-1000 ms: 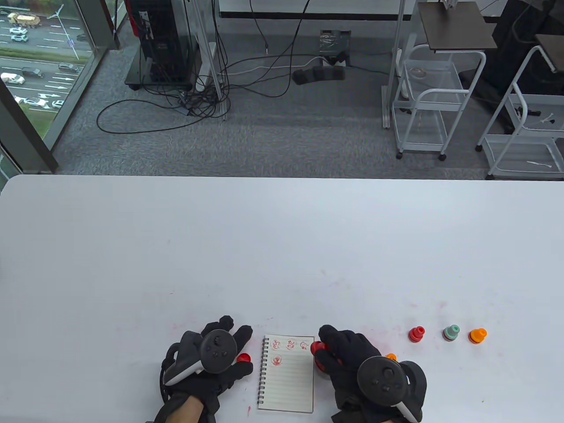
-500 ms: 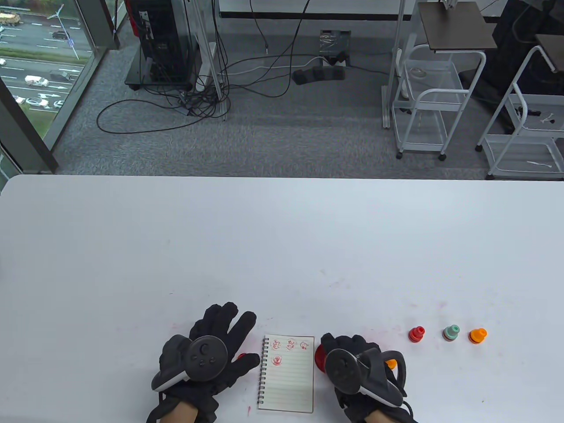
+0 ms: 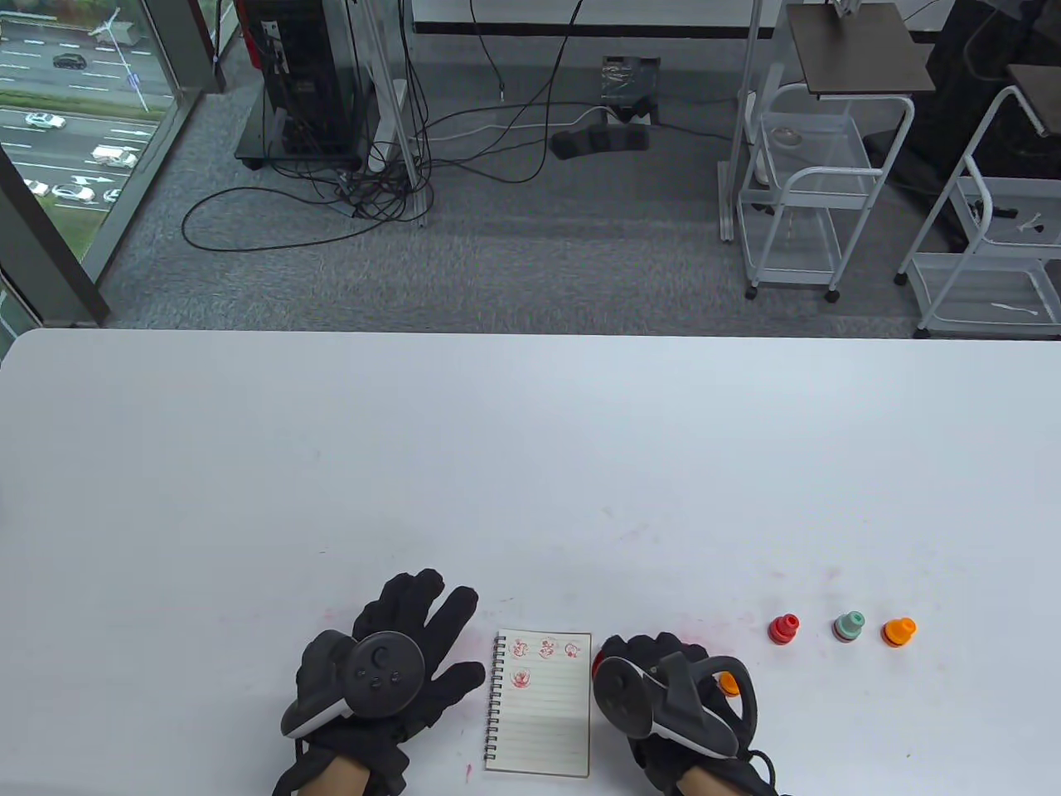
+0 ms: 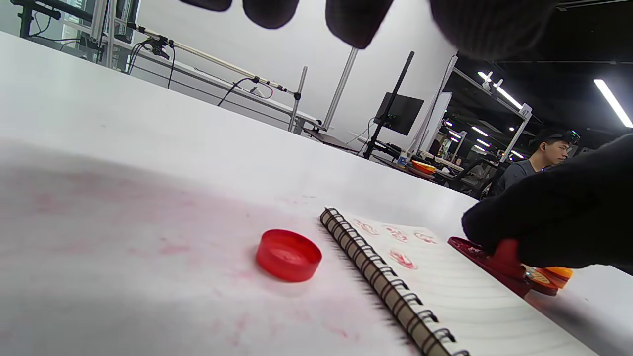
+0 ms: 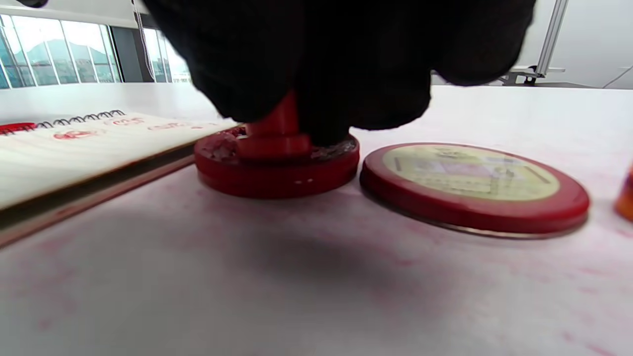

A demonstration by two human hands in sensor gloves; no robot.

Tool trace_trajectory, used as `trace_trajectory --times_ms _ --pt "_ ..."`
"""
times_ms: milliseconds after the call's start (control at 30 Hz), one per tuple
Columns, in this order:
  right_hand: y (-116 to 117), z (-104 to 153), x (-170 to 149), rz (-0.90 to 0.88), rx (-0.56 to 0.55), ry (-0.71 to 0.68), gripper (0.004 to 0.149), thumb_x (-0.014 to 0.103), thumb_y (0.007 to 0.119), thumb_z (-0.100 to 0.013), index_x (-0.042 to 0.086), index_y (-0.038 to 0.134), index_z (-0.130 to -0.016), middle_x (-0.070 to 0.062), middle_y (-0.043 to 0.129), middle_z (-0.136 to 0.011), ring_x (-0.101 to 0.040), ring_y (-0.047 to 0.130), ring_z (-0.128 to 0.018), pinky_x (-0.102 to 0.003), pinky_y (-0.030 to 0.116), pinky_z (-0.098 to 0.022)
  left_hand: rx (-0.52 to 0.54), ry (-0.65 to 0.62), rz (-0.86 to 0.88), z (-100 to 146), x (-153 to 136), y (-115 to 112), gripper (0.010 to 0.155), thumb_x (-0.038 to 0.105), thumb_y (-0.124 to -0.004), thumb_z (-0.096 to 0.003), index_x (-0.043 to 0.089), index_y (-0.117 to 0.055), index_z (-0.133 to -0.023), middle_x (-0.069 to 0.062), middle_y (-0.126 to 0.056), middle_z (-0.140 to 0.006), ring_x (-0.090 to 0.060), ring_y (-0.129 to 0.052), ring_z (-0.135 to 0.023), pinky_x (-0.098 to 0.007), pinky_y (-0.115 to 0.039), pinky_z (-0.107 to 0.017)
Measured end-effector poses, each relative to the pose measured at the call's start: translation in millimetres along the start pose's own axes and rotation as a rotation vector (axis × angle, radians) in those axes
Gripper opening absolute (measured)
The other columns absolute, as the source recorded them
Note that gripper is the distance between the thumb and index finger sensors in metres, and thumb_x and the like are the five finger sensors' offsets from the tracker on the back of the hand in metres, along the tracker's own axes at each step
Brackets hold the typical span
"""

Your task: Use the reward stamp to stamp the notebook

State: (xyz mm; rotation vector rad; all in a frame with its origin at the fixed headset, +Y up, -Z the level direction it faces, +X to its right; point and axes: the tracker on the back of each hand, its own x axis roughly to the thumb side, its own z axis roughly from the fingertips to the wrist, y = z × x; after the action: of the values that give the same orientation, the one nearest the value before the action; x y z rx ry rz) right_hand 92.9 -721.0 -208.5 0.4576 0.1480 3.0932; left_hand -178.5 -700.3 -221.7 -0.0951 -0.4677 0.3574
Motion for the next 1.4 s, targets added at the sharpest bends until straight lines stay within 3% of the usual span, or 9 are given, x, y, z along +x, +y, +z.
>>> trace_trajectory --times_ms 167,1033,1233,1400 --pt "-1 -4 0 -0.019 0.026 0.028 0.045 0.022 0.086 -0.038 0.017 0.088 -0.083 -0.01 0.098 -0.075 -0.03 0.095 -0.058 -0.046 0.083 -0.047 0.001 0.006 -0.002 1 0 0 0.082 0.063 -0.064 -0.049 0.023 -0.049 -0.119 -0.024 -0.032 -0.123 -0.055 -0.038 -0.108 -0.071 -0.046 -0.074" --pt "-9 -24 4 0.04 0.132 0.008 0.043 0.021 0.086 -0.033 0.016 0.094 -0.074 -0.006 0.104 -0.066 -0.027 0.098 -0.051 -0.044 0.085 -0.044 0.004 0.017 0.013 2 -1 2 0.08 0.062 -0.064 -0.0493 0.022 -0.053 -0.118 -0.024 -0.034 -0.123 -0.055 -0.04 -0.108 -0.07 -0.047 -0.074" --pt "-12 -29 1 0.006 0.141 0.04 0.043 0.023 0.085 -0.035 0.016 0.094 -0.076 -0.006 0.105 -0.064 -0.028 0.1 -0.051 -0.043 0.087 -0.042 -0.006 0.031 0.025 2 -4 2 0.08 0.062 -0.064 -0.0493 0.022 -0.053 -0.118 -0.024 -0.034 -0.123 -0.055 -0.04 -0.108 -0.07 -0.047 -0.074" --pt "-14 -18 -8 -0.088 0.096 0.038 0.046 0.025 0.085 -0.039 0.016 0.088 -0.083 -0.01 0.102 -0.071 -0.029 0.099 -0.053 -0.044 0.086 -0.043 -0.01 0.036 0.029 2 -5 3 0.08 0.062 -0.064 -0.0495 0.022 -0.053 -0.118 -0.024 -0.034 -0.123 -0.055 -0.04 -0.108 -0.07 -0.047 -0.074"
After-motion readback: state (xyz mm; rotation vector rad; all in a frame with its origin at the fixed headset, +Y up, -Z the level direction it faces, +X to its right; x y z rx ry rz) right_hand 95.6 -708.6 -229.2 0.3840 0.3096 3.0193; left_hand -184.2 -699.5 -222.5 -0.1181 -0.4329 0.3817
